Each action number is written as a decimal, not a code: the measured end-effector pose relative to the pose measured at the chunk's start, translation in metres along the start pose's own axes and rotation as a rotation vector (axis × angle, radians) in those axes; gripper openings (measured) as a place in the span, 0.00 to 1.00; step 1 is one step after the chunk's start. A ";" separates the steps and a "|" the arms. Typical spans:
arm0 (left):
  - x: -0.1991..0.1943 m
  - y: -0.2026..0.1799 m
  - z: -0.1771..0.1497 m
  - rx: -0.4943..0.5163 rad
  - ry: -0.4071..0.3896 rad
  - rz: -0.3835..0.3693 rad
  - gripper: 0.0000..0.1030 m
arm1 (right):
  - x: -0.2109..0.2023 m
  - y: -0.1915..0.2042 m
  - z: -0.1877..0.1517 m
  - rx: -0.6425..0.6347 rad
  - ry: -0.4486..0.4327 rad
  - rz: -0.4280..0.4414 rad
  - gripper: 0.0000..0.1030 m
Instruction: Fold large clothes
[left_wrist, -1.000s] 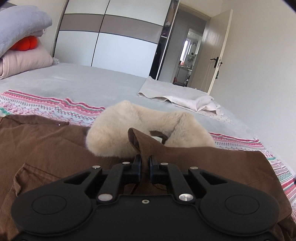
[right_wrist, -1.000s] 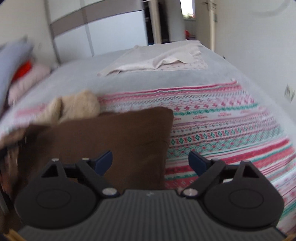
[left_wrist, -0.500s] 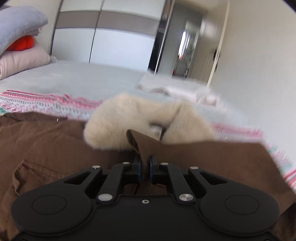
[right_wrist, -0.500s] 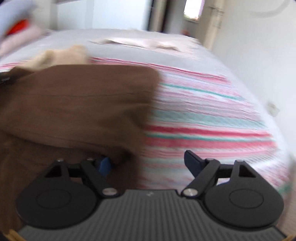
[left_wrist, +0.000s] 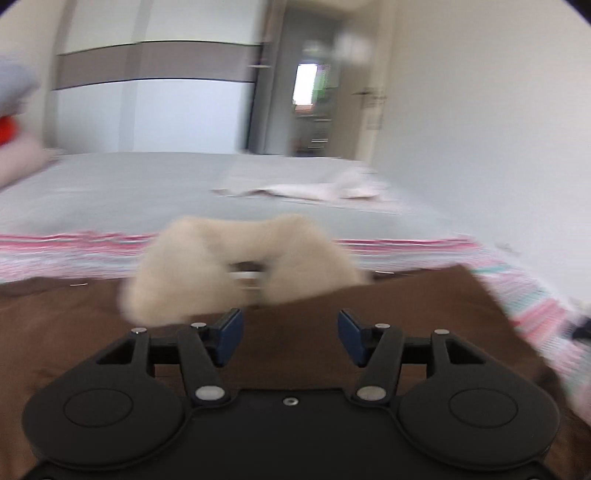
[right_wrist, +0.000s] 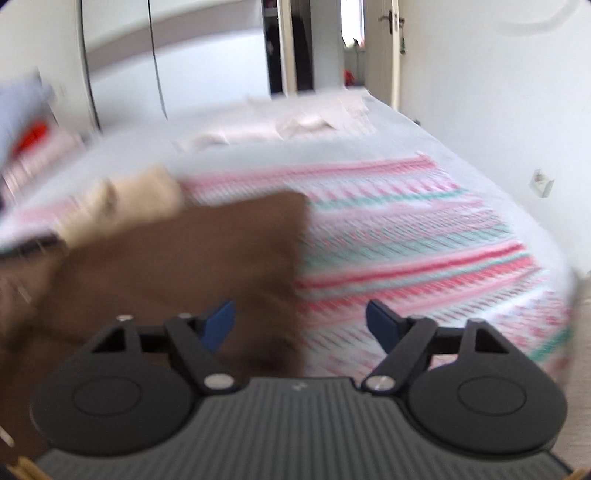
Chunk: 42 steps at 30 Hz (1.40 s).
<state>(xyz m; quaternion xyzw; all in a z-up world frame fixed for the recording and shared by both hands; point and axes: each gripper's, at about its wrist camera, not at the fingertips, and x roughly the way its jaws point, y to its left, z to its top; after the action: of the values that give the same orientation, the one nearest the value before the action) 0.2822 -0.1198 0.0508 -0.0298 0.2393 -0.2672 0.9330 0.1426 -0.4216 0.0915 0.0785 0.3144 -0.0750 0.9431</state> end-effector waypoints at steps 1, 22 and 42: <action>0.004 -0.005 -0.004 0.013 0.012 -0.043 0.55 | 0.007 0.007 0.003 0.011 -0.010 0.027 0.65; -0.035 0.003 -0.001 0.091 0.190 -0.033 0.84 | -0.013 0.057 -0.002 0.039 0.111 0.029 0.71; -0.231 0.230 -0.071 -0.582 0.080 0.626 1.00 | -0.051 0.112 -0.034 0.114 0.030 0.124 1.00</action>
<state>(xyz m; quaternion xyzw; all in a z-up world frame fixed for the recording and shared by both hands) 0.1889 0.2013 0.0450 -0.2072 0.3384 0.1065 0.9117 0.1039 -0.3009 0.1070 0.1524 0.3184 -0.0329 0.9350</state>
